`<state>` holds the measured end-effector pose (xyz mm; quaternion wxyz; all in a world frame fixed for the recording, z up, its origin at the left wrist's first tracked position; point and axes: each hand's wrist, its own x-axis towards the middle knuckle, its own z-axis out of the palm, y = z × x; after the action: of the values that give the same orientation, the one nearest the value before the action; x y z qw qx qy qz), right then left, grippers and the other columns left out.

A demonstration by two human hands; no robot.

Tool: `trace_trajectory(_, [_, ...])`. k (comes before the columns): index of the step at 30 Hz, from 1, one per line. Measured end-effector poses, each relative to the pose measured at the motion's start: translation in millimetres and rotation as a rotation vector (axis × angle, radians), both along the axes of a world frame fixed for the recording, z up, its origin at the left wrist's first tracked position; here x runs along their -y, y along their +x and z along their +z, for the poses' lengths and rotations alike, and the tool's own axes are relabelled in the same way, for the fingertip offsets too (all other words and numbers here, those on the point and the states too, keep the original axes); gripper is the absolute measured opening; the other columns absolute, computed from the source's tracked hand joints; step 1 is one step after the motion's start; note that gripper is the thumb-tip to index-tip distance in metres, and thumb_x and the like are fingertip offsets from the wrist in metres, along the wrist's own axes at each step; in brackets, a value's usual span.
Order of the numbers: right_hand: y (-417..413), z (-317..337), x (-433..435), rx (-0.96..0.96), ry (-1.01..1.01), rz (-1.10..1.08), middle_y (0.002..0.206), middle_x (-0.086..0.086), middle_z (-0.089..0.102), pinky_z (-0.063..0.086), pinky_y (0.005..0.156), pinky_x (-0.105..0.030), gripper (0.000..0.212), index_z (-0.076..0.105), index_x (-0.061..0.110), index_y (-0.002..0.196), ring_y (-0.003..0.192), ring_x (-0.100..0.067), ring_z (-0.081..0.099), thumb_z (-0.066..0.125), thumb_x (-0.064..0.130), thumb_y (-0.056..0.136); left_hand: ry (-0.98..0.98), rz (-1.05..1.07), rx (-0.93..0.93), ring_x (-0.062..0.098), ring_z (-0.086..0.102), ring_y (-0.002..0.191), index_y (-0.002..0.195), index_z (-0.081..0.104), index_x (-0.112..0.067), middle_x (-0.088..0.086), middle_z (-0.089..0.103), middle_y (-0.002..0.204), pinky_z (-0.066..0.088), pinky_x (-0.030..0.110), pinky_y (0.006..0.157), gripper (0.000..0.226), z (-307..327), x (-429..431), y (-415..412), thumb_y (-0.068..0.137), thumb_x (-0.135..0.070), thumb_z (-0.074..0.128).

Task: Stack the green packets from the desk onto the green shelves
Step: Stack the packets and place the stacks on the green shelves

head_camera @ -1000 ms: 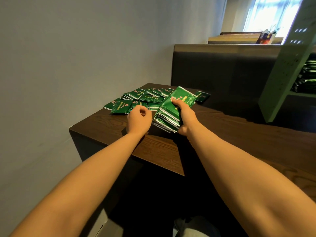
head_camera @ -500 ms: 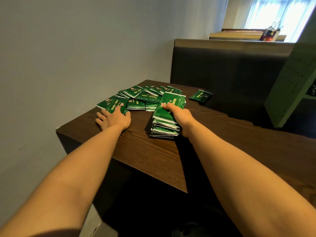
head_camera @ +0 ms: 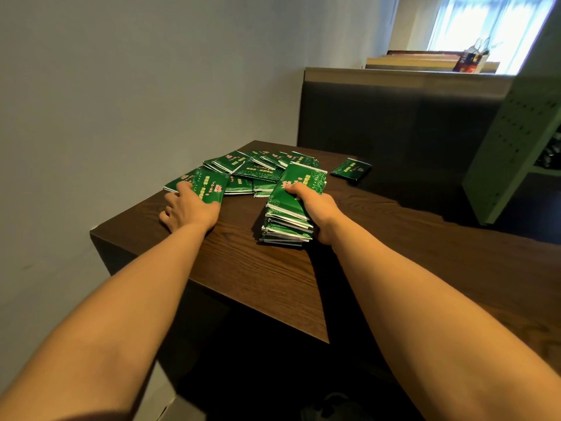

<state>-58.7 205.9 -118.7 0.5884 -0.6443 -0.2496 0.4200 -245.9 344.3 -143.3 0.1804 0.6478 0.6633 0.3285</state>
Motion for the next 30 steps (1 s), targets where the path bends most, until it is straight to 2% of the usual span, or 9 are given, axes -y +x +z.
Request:
trace_trajectory(4, [-2.6, -1.9, -0.2, 0.024, 0.047, -0.016, 0.110, -0.010, 0.076, 0.055, 0.101, -0.055, 0.082, 0.071, 0.012, 0.110, 0.103, -0.032, 0.073, 0.082, 0.054, 0.041, 0.128, -0.066, 0.234, 0.031, 0.056, 0.111, 0.135, 0.047, -0.020, 0.011, 0.039, 0.139, 0.040, 0.027, 0.080, 0.055, 5.3, 14.9, -3.0, 0.086, -0.012, 0.070])
trace_trajectory(8, [-12.6, 5.7, 8.4, 0.037, 0.070, -0.047, 0.116, -0.009, 0.073, 0.057, 0.095, -0.047, 0.090, 0.064, 0.011, 0.122, 0.104, -0.028, 0.071, 0.084, 0.053, 0.045, 0.193, -0.079, 0.390, 0.022, 0.052, 0.113, 0.138, 0.049, -0.014, 0.012, 0.038, 0.139, 0.035, 0.011, 0.080, 0.056, 10.5, 29.7, -6.6, 0.087, 0.002, 0.062])
trace_trajectory(13, [-14.1, 18.6, 24.2, -0.023, 0.104, -0.080, 0.124, -0.011, 0.063, 0.054, 0.101, -0.054, 0.111, 0.028, 0.014, 0.149, 0.109, -0.032, 0.068, 0.087, 0.041, 0.059, 0.171, -0.179, 0.564, 0.015, 0.054, 0.112, 0.140, 0.048, -0.009, 0.007, 0.053, 0.130, 0.045, 0.023, 0.087, 0.057, 22.5, 53.7, 8.9, 0.086, 0.004, 0.062])
trace_trajectory(16, [-4.6, 28.4, 38.3, 0.003, 0.097, -0.103, 0.129, -0.012, 0.059, 0.053, 0.102, -0.056, 0.111, 0.022, 0.020, 0.152, 0.110, -0.033, 0.066, 0.088, 0.036, 0.064, 0.188, -0.263, 0.639, 0.011, 0.050, 0.118, 0.134, 0.053, -0.012, 0.000, 0.053, 0.129, 0.042, 0.015, 0.086, 0.049, 37.5, 80.6, 30.4, 0.088, 0.002, 0.064])
trace_trajectory(18, [2.3, 35.5, 51.8, 0.019, 0.045, -0.127, 0.130, -0.011, 0.056, 0.056, 0.093, -0.051, 0.106, 0.017, 0.019, 0.156, 0.106, -0.031, 0.065, 0.087, 0.032, 0.077, 0.217, -0.335, 0.684, 0.012, 0.055, 0.116, 0.127, 0.059, -0.013, -0.003, 0.058, 0.122, 0.048, 0.021, 0.092, 0.044, 45.4, 98.9, 44.1, 0.087, 0.003, 0.064])
trace_trajectory(21, [16.0, 38.2, 71.7, 0.066, -0.012, -0.171, 0.118, -0.010, 0.055, 0.048, 0.059, -0.033, 0.092, 0.020, 0.011, 0.154, 0.083, -0.020, 0.060, 0.081, 0.030, 0.088, 0.260, -0.468, 0.704, 0.011, 0.061, 0.105, 0.117, 0.064, -0.015, -0.007, 0.062, 0.108, 0.053, 0.026, 0.091, 0.036, 55.6, 128.3, 62.0, 0.086, 0.003, 0.065])
trace_trajectory(26, [26.4, 33.7, 90.1, 0.007, -0.026, -0.195, 0.134, -0.014, 0.058, 0.054, 0.048, -0.028, 0.091, 0.034, 0.008, 0.149, 0.082, -0.026, 0.065, 0.066, 0.068, 0.088, 0.320, -0.674, 0.692, -0.005, 0.059, 0.088, 0.109, 0.067, -0.009, -0.005, 0.065, 0.098, 0.046, 0.005, 0.078, 0.028, 55.5, 167.9, 87.7, 0.084, 0.004, 0.069])
trace_trajectory(28, [62.1, 2.4, 72.8, 0.010, -0.076, -0.188, 0.141, -0.015, 0.059, 0.064, 0.071, -0.048, 0.129, 0.040, 0.012, 0.151, 0.100, -0.037, 0.069, 0.053, 0.100, 0.058, 0.316, -0.761, 0.643, -0.004, 0.061, 0.088, 0.102, 0.068, -0.013, -0.007, 0.066, 0.096, 0.046, 0.007, 0.079, 0.024, 50.1, 179.1, 95.7, 0.083, 0.002, 0.069])
trace_trajectory(30, [91.5, -23.0, 59.3, -0.041, -0.082, -0.147, 0.149, -0.016, 0.055, 0.050, 0.099, -0.066, 0.161, 0.040, 0.021, 0.156, 0.121, -0.043, 0.062, 0.038, 0.114, 0.024, 0.316, -0.852, 0.552, -0.001, 0.062, 0.092, 0.100, 0.070, -0.017, -0.010, 0.067, 0.096, 0.048, 0.010, 0.082, 0.023, 43.6, 189.1, 101.6, 0.083, -0.002, 0.069])
